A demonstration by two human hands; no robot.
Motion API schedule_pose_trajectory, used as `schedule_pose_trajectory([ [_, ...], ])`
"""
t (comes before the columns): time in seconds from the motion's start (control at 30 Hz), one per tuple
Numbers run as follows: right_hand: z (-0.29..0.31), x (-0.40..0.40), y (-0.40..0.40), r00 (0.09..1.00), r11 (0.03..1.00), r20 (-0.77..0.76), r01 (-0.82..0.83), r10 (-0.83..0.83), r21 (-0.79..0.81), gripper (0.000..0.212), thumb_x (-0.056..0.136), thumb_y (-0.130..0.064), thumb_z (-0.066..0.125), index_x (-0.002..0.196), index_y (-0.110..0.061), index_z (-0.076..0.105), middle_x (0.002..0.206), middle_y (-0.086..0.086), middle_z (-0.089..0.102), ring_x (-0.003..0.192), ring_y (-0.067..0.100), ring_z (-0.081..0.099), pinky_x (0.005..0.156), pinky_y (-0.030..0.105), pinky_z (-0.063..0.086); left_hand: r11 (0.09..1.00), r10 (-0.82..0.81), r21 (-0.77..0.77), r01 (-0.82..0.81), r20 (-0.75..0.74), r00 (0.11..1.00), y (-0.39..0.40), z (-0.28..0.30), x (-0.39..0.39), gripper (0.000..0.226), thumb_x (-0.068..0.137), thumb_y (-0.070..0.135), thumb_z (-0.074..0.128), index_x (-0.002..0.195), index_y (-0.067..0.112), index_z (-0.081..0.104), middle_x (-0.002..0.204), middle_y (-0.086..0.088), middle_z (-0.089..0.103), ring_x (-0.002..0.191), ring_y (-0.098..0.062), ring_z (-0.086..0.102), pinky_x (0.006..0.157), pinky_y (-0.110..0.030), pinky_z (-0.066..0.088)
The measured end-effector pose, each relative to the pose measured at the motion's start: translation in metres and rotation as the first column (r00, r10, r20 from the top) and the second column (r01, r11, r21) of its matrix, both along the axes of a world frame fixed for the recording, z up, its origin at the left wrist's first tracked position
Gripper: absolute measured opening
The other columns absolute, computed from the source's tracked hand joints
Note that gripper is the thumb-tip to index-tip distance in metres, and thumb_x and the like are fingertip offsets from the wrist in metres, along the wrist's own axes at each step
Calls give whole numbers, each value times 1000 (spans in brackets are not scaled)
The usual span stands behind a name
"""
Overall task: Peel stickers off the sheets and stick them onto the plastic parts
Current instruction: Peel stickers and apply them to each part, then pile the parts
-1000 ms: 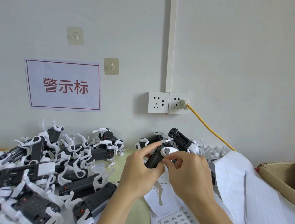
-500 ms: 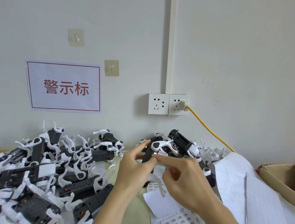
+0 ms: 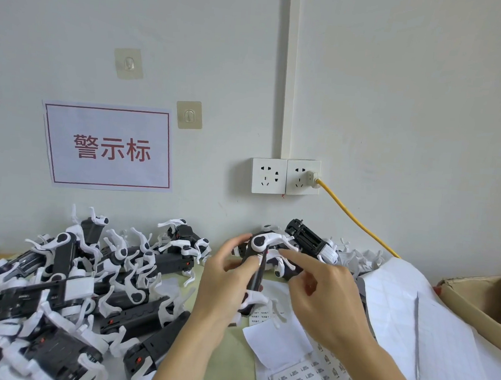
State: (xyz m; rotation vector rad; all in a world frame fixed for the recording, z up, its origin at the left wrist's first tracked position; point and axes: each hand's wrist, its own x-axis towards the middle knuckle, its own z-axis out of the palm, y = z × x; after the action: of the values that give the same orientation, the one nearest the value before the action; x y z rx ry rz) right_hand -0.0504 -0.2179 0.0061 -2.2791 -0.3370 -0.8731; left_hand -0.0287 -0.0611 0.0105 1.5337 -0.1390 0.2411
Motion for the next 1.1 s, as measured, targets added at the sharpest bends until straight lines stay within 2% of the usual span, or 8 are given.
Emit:
schedule_pose_trajectory([
  [0.2, -2, 2, 3, 997, 976, 5, -80, 81, 203, 42, 86, -4, 51, 89, -41, 70, 42, -4, 43, 38, 11, 33, 43, 22, 30, 999, 19, -44, -19, 14, 1000, 2, 0, -1, 28, 89, 20, 69, 103, 44, 69, 83, -4, 76, 63, -17, 71, 49, -21, 49],
  [0.3, -2, 6, 3, 999, 946, 14, -39, 36, 322, 33, 85, -2, 51, 71, -28, 66, 42, -6, 46, 39, 9, 36, 41, 19, 30, 999, 22, -38, -21, 11, 1000, 2, 1, -1, 39, 87, 11, 64, 97, 49, 68, 81, -5, 75, 65, -19, 70, 51, -27, 49],
  [0.5, 0, 7, 3, 998, 882, -30, -34, 55, 470, 24, 90, -7, 49, 89, -28, 59, 63, -6, 57, 61, 3, 52, 53, 13, 41, 997, 37, -75, -34, 49, 998, 0, -1, 0, 30, 86, 20, 73, 99, 47, 68, 89, -7, 75, 84, -31, 73, 75, -47, 61],
  [0.6, 1, 5, 6, 983, 859, -89, -97, 163, 502, 16, 93, -26, 52, 103, -35, 59, 89, -9, 62, 85, -4, 55, 66, 12, 40, 998, 24, -68, -18, 81, 996, 0, 0, -2, 32, 87, 18, 74, 101, 46, 68, 95, -5, 74, 81, -19, 74, 71, -35, 63],
  [0.67, -1, 6, 6, 955, 822, -130, -155, 266, 548, 31, 84, -43, 49, 114, -42, 59, 110, -10, 59, 95, -7, 55, 76, 15, 41, 997, 2, -75, 6, 96, 995, 0, 0, -3, 36, 87, 12, 72, 105, 43, 68, 93, -6, 74, 70, -18, 71, 63, -23, 58],
  [0.8, -1, 6, 5, 877, 715, -162, -248, 452, 654, 50, 78, -58, 55, 127, -58, 50, 128, -17, 55, 105, -12, 57, 92, 30, 48, 998, -40, -49, 47, 145, 989, -3, 2, -5, 44, 80, 10, 73, 105, 45, 69, 91, -7, 75, 70, -19, 69, 66, -26, 57],
  [0.97, 0, 6, 3, 768, 553, -115, -339, 629, 761, 57, 84, -52, 73, 135, -53, 48, 120, 0, 71, 107, 23, 71, 86, 42, 57, 986, -157, 103, 135, 245, 957, -7, 0, -5, 52, 73, 17, 70, 115, 48, 68, 97, 2, 75, 90, -17, 72, 73, -25, 57],
  [1.1, 5, 4, 3, 779, 527, -91, -328, 620, 784, 38, 83, -41, 70, 120, -36, 68, 108, 6, 76, 101, 27, 73, 87, 40, 58, 971, -190, 192, 145, 247, 950, -7, -3, -2, 54, 78, 18, 69, 125, 44, 66, 103, 8, 75, 99, -13, 70, 87, -31, 56],
])
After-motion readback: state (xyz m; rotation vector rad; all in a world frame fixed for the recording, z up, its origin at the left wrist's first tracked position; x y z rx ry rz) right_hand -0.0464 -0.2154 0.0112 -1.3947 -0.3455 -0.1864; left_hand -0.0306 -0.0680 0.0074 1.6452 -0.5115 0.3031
